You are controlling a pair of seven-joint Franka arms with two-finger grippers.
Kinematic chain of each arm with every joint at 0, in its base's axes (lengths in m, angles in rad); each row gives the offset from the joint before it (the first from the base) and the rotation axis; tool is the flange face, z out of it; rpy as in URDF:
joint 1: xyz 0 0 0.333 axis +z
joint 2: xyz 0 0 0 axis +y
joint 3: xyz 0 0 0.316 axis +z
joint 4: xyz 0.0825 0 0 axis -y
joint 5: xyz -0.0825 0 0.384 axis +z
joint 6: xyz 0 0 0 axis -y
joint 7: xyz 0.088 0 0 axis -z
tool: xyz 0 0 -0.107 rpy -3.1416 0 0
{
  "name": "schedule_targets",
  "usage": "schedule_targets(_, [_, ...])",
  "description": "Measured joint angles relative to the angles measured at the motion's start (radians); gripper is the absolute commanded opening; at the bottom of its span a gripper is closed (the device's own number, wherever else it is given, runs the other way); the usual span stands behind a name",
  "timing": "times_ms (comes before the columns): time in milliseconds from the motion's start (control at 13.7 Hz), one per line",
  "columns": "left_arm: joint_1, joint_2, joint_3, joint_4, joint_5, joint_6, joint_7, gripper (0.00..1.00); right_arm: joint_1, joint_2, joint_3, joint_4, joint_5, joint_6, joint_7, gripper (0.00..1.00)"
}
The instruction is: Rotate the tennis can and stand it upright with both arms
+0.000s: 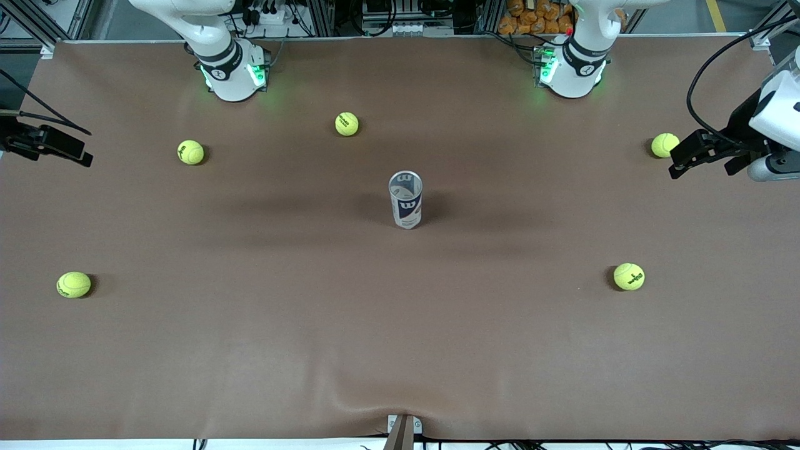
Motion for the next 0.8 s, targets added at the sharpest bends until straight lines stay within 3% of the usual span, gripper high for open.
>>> schedule_targets(805, [0.0,0.0,0.0,0.0,0.0,-0.003,0.0,1.0,-0.018,0.004,-0.005,0.01,0.0,0.0,0.0,1.0])
